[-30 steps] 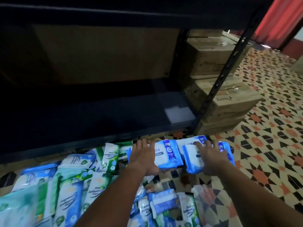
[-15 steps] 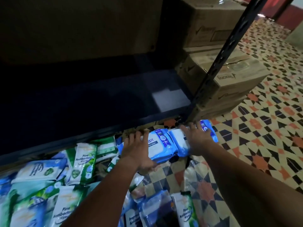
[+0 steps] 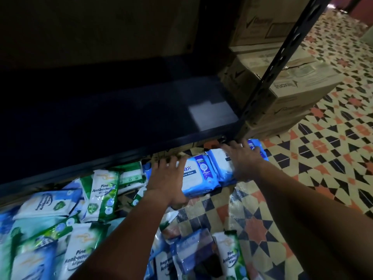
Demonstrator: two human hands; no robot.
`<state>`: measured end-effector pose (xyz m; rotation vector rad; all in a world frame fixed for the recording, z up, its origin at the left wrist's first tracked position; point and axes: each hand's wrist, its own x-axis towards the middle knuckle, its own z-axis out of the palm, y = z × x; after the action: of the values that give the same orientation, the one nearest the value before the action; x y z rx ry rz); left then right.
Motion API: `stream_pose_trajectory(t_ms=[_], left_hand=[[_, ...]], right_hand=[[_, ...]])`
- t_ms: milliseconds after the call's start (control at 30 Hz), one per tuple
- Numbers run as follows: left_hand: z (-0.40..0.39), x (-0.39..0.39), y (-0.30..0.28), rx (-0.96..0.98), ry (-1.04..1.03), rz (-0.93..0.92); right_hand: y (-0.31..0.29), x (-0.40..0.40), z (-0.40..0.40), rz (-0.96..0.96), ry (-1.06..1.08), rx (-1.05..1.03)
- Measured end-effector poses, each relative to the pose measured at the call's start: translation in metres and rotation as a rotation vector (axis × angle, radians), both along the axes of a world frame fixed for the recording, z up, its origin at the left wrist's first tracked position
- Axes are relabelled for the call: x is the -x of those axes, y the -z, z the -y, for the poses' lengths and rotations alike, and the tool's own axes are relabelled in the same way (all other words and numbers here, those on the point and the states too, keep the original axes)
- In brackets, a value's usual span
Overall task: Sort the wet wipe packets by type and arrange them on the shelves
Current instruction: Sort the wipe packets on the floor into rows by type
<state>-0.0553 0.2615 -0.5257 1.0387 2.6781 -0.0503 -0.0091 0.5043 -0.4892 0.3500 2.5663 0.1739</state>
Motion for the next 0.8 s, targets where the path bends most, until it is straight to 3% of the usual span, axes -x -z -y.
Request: stream_pose_trajectory(t_ms=[267,433,567,700,800], left_hand=[[-0.002,0.0,0.006,-0.031,-0.003,0.019],[0.031,0.005,-0.006,-0.291,0.046,0.208],[0.088,0.006,-0.029,-0.426,0.01,0.2],[0.152,-0.009,-0.061,-0.313,-0.028,0.131],[0.194,-0.026,-0.066,-0.191,0.016,0.055]], right_hand=[[0.011,-0.001,0.007,-0.026,0.057,-0.037],[0.005,0.0,0.035,-0.026,0.075,-0.027],[-0.014,-0.002,0.078,-0.035,0.035,0.056],[-0.036,-0.02,0.14,-0.219,-0.079,0.104],[-0.036,-0.044,0.183,-0.329,-0.214,0.257]])
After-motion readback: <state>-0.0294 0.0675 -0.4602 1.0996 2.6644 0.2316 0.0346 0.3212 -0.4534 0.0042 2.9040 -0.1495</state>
